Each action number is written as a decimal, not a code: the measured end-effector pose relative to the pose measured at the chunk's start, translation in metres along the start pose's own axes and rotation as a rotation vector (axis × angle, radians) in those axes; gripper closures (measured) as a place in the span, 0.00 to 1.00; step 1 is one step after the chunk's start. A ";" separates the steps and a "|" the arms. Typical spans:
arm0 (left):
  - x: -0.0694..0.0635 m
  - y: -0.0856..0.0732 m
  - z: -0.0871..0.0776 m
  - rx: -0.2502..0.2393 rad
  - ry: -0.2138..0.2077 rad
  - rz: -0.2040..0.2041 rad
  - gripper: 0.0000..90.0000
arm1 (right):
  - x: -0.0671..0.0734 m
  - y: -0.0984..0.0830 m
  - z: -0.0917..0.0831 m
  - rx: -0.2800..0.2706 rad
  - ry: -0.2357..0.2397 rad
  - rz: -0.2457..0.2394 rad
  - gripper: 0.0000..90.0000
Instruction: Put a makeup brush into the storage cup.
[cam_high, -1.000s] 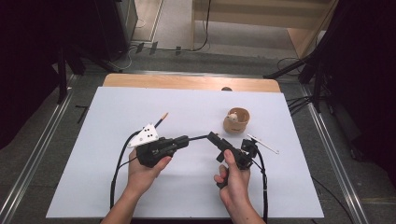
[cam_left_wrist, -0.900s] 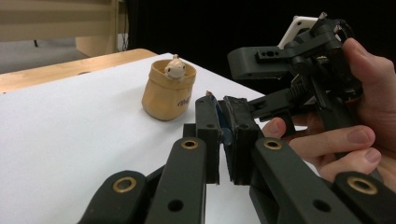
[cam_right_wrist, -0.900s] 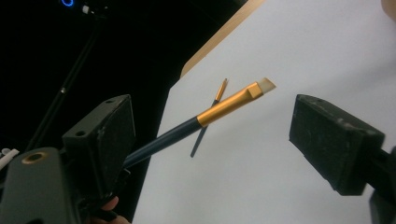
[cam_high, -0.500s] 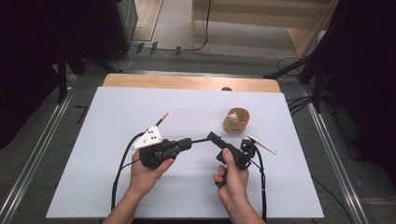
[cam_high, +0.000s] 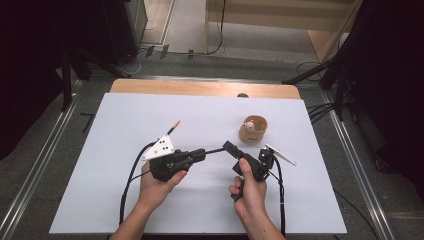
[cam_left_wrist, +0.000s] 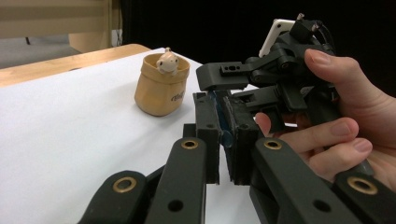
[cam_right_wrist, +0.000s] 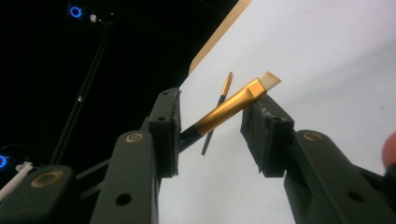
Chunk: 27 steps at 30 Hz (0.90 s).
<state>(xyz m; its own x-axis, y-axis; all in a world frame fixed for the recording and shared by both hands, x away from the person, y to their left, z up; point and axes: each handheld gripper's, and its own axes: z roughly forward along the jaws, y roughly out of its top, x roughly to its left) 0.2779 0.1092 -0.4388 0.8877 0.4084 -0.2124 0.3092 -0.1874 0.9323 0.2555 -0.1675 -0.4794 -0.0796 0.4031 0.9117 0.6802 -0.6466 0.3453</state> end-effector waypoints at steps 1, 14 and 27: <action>0.001 -0.001 0.001 0.017 -0.014 -0.009 0.96 | 0.000 0.000 -0.001 -0.005 0.007 0.005 0.71; 0.009 -0.006 0.006 0.060 -0.033 -0.072 0.53 | 0.033 0.003 -0.021 -0.135 -0.007 -0.465 0.94; 0.010 -0.006 0.005 0.075 -0.036 -0.065 0.52 | 0.047 0.001 -0.025 -0.201 -0.083 -0.772 0.94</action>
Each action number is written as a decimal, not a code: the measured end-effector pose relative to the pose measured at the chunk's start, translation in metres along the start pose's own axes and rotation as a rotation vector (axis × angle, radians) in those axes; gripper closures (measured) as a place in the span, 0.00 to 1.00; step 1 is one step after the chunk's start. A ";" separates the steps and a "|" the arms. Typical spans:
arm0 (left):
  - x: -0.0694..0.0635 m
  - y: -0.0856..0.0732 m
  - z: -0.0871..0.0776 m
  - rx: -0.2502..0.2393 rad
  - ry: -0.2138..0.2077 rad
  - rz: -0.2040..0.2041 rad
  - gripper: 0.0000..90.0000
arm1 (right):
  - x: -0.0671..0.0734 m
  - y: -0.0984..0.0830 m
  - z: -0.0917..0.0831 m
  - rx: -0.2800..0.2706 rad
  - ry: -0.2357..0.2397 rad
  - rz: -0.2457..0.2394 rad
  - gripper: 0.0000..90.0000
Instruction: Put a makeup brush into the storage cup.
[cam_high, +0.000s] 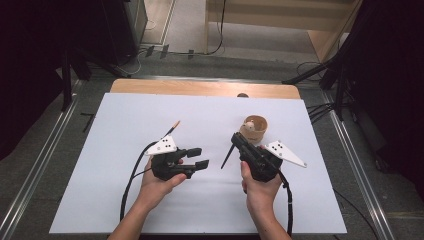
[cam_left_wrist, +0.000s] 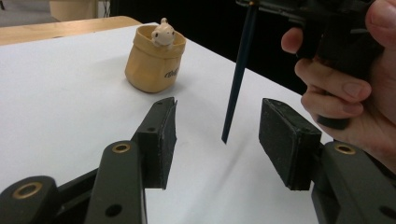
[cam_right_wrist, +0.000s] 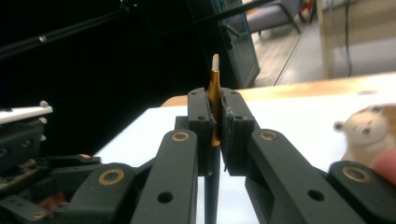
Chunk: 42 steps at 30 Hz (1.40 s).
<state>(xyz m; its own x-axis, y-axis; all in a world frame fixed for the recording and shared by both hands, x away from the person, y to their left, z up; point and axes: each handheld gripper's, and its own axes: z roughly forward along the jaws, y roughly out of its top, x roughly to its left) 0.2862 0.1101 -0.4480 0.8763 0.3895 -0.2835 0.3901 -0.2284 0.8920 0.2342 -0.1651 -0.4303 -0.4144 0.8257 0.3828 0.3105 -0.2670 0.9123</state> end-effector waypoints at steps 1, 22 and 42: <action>0.000 0.000 0.000 0.001 0.004 0.002 0.50 | 0.000 0.001 0.000 -0.003 -0.003 -0.027 0.94; 0.016 -0.019 -0.046 -0.133 0.184 0.007 0.01 | -0.042 0.033 -0.014 -0.072 -0.095 -0.133 0.94; 0.036 -0.066 -0.128 -0.196 0.381 -0.006 0.01 | -0.074 0.057 -0.010 -0.119 -0.135 -0.153 0.94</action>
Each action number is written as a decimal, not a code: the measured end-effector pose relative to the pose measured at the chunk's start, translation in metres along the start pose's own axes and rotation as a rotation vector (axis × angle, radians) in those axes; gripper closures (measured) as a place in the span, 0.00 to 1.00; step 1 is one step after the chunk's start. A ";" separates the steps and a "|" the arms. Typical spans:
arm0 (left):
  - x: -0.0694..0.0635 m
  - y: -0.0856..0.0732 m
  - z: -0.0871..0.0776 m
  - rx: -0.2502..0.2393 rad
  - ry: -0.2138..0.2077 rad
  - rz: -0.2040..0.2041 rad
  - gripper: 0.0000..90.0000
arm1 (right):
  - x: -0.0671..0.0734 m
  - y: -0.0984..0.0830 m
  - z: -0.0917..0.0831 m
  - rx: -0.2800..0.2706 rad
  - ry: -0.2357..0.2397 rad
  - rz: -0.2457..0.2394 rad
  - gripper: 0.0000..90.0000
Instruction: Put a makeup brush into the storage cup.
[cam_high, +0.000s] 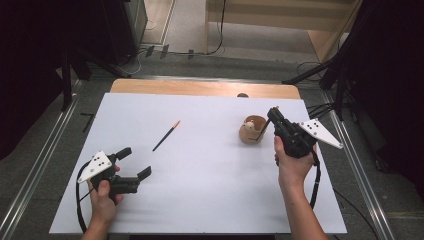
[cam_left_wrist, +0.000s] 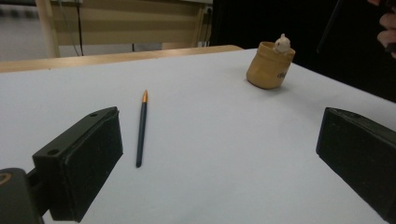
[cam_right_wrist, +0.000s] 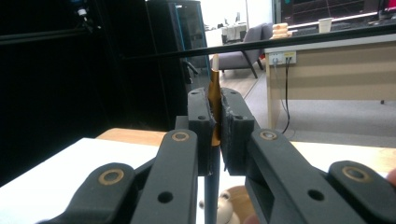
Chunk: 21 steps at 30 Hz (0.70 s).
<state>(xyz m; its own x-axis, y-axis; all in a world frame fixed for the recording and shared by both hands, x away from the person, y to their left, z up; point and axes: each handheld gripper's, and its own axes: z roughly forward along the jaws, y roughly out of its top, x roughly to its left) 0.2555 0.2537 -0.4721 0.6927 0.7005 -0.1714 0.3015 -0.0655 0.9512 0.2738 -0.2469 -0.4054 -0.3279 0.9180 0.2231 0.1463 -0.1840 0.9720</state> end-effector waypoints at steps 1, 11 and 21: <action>0.001 -0.001 -0.002 -0.006 0.001 -0.007 0.01 | -0.001 0.001 0.001 -0.006 -0.002 -0.002 0.94; 0.012 -0.011 -0.025 0.008 0.055 0.029 0.01 | -0.016 0.003 0.012 -0.028 -0.037 -0.044 0.94; 0.015 -0.016 -0.043 0.005 0.085 0.036 0.01 | -0.028 -0.002 0.028 -0.041 -0.033 -0.062 0.94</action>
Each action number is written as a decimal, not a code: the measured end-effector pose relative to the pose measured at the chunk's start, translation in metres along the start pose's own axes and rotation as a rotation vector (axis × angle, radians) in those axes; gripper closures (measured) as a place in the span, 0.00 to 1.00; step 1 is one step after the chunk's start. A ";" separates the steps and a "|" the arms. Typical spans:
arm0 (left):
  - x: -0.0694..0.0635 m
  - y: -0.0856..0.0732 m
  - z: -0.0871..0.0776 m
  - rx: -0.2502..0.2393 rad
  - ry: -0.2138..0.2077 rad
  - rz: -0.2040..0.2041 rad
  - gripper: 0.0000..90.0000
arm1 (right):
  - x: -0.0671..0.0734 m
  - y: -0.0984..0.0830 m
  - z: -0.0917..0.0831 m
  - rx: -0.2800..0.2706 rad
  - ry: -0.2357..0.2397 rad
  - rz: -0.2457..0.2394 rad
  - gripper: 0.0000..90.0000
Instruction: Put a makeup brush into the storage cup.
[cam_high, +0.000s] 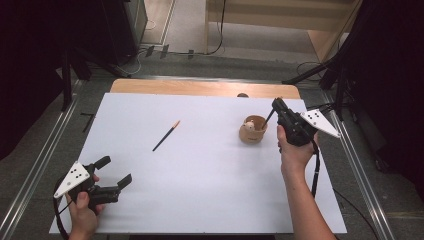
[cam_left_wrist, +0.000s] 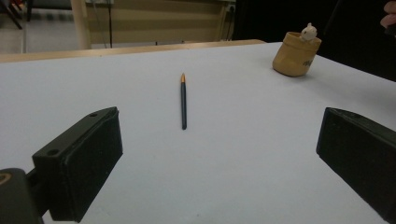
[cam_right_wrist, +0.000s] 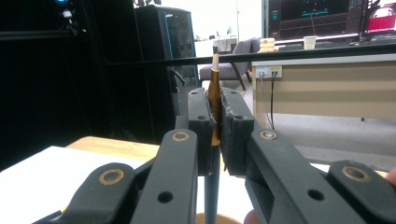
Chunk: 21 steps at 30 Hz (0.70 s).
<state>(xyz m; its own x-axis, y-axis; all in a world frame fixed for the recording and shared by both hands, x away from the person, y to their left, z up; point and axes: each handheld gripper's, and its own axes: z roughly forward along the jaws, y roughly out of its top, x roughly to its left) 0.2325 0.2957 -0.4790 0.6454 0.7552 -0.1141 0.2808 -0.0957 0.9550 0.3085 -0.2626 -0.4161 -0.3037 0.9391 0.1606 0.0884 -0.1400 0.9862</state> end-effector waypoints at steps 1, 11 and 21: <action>0.000 0.000 -0.001 -0.004 0.001 -0.004 0.01 | 0.000 -0.001 0.001 0.006 -0.001 -0.002 0.94; 0.002 -0.002 -0.003 0.010 0.014 0.005 0.01 | -0.001 -0.016 0.018 0.043 -0.009 -0.052 0.94; 0.002 -0.002 -0.003 0.007 0.012 0.005 0.01 | 0.000 -0.033 0.028 0.109 -0.013 -0.073 0.94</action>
<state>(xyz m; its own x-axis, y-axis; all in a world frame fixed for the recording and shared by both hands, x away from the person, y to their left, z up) 0.2308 0.2997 -0.4804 0.6384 0.7624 -0.1059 0.2827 -0.1043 0.9535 0.3325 -0.2489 -0.4497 -0.3008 0.9497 0.0875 0.1689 -0.0372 0.9849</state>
